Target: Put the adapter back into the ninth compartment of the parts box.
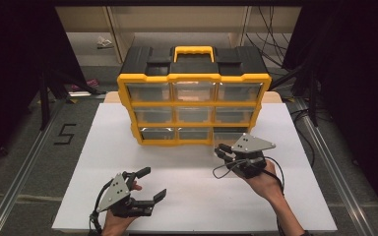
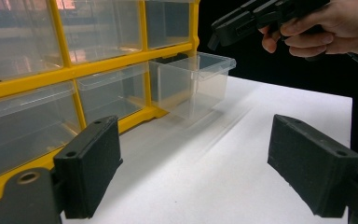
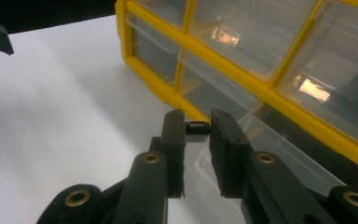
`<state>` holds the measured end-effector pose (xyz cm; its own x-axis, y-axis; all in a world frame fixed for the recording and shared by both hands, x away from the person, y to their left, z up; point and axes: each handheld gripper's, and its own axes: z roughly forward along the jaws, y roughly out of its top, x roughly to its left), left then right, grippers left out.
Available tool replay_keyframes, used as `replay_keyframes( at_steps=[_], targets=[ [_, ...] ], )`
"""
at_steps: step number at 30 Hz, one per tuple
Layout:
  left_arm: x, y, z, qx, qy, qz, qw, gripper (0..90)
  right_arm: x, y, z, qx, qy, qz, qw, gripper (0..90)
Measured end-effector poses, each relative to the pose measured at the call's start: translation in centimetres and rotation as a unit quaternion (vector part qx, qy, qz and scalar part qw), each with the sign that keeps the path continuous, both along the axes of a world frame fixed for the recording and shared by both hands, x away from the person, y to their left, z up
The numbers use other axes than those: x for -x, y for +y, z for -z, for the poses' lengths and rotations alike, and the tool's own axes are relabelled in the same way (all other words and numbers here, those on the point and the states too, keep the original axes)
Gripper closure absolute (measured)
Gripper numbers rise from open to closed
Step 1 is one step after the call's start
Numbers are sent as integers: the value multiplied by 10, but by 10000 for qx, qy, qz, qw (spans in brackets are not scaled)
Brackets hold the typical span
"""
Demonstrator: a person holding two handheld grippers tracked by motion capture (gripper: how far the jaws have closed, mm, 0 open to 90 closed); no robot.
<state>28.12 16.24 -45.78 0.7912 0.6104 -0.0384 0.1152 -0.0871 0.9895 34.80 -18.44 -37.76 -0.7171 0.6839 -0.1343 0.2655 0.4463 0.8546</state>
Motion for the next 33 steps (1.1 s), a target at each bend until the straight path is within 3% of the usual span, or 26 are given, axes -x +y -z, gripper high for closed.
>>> replay_keyframes(
  at_steps=[15,33],
  targets=[
    [0,0,0,5,-2,1,10000,168,-7,-8,-3,-193,-114,241,9995,765],
    [0,0,0,15,-8,-5,10000,168,-21,-22,4,-275,-41,565,9980,765]
  ],
)
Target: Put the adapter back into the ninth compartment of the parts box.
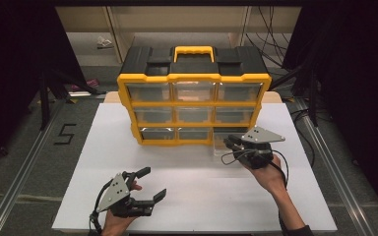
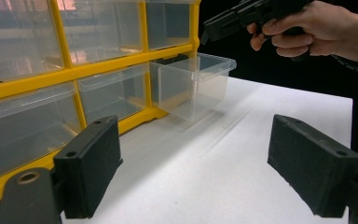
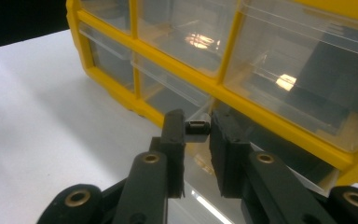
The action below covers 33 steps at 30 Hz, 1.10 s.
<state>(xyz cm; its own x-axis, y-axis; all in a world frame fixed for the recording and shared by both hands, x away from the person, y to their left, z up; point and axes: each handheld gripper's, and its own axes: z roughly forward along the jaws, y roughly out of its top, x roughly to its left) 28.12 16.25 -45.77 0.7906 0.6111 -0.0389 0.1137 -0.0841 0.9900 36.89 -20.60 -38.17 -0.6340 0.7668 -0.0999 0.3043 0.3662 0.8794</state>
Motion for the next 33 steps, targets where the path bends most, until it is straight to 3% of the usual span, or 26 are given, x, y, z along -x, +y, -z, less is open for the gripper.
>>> replay_keyframes(
  at_steps=[33],
  targets=[
    [0,0,0,-4,-4,1,10000,167,-18,-19,11,-152,201,357,9990,764]
  ],
)
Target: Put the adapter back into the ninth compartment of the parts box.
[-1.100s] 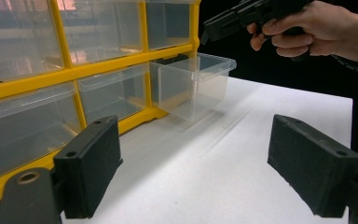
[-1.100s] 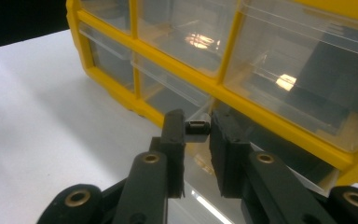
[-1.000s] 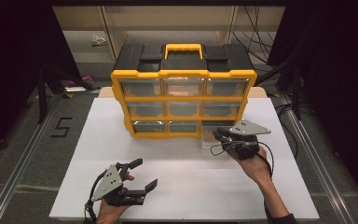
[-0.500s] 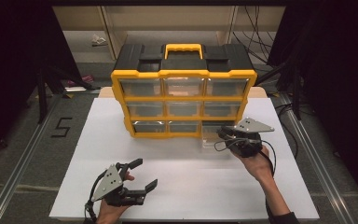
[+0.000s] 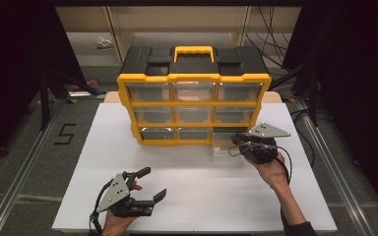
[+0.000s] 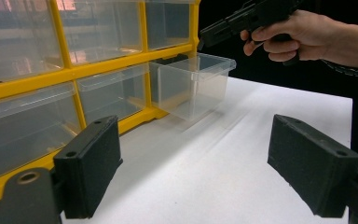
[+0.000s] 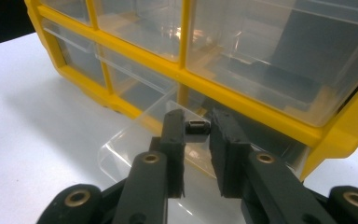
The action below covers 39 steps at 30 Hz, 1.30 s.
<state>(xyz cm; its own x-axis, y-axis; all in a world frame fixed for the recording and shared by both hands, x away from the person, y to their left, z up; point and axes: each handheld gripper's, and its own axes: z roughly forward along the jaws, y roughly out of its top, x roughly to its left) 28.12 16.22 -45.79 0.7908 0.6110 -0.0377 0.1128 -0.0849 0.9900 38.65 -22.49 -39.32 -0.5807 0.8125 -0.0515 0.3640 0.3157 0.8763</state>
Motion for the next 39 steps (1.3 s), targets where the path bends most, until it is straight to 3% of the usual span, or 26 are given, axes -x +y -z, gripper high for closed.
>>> replay_keyframes(
  at_steps=[23,27,39],
  targets=[
    [0,0,0,6,0,-6,10000,167,-8,2,9,2,166,48,9999,757],
    [0,0,0,5,3,-7,10000,167,-9,2,7,-68,201,32,9998,621],
    [0,0,0,4,1,-12,10000,168,0,13,0,-66,99,-104,9999,487]
  ],
)
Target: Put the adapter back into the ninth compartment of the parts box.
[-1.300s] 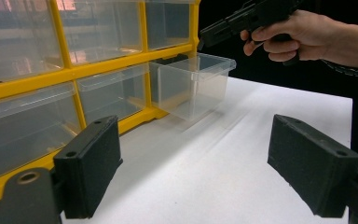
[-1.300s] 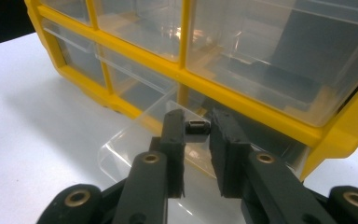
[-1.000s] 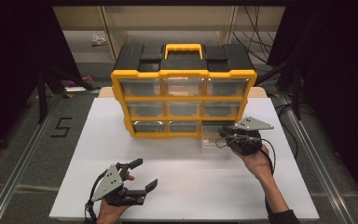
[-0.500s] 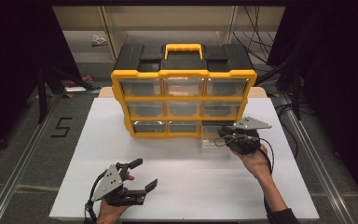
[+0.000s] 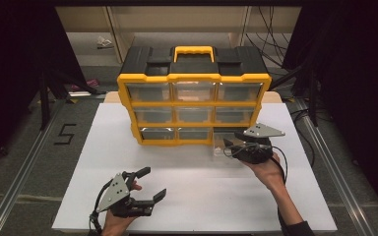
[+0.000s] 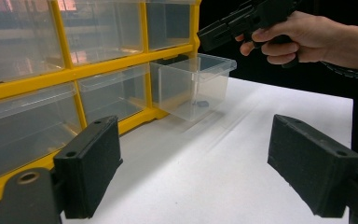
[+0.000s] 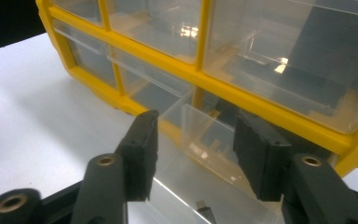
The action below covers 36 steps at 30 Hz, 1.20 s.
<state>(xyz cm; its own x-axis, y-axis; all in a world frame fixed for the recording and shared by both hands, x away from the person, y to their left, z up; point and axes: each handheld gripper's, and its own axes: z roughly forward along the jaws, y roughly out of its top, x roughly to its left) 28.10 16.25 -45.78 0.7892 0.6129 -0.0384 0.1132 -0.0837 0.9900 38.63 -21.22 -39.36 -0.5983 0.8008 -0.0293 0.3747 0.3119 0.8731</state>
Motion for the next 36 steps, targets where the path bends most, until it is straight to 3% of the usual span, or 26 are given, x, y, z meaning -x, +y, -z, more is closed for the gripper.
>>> replay_keyframes(
  at_steps=[13,36],
  targets=[
    [0,0,0,-6,-5,0,10000,167,7,9,-3,-62,-67,-37,10000,360],
    [0,0,0,0,-16,8,10000,167,23,26,-9,-270,-150,-296,9991,300]
  ],
)
